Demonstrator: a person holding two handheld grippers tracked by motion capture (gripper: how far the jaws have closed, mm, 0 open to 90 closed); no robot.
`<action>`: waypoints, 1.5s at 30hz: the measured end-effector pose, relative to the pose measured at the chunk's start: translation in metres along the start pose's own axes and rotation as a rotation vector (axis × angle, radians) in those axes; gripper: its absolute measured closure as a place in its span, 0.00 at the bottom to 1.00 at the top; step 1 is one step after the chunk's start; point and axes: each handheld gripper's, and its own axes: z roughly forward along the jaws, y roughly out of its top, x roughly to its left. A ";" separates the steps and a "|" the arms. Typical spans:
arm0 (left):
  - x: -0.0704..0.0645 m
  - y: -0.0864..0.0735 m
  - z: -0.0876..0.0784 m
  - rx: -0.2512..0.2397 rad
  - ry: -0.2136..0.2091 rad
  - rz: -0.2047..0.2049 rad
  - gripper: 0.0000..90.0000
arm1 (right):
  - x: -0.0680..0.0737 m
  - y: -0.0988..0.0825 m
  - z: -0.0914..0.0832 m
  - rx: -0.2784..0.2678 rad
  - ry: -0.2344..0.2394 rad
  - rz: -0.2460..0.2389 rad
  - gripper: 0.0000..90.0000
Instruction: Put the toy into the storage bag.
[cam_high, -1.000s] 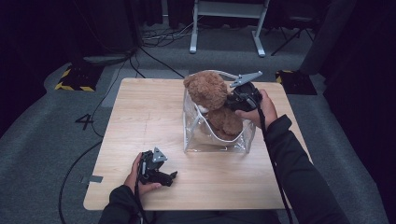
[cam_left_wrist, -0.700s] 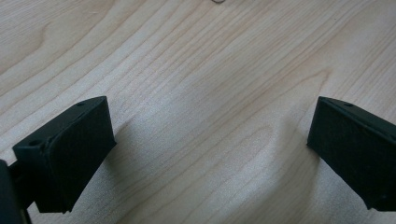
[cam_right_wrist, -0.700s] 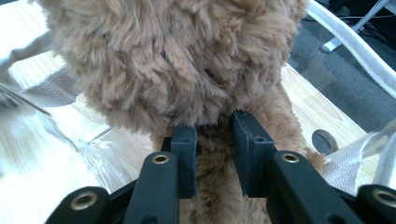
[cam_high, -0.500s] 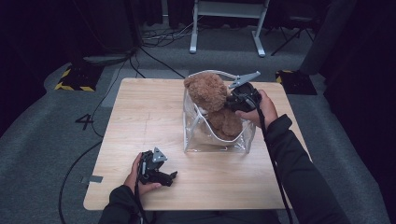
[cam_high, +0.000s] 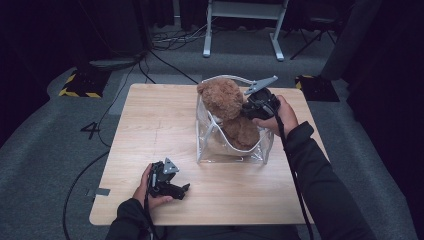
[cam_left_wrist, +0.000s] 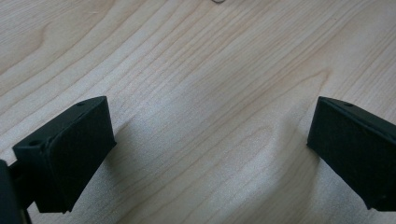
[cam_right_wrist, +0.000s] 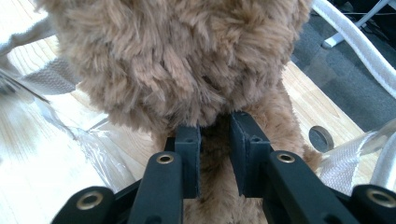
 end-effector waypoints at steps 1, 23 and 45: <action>0.000 0.000 0.000 0.000 0.000 0.000 0.01 | 0.000 0.000 0.000 0.000 0.000 0.000 0.83; 0.000 0.000 0.000 0.000 0.000 0.000 0.01 | -0.004 -0.004 -0.006 -0.035 0.012 0.011 0.79; 0.000 0.000 0.000 0.000 0.000 0.000 0.01 | -0.003 -0.014 -0.024 -0.134 0.042 0.014 0.58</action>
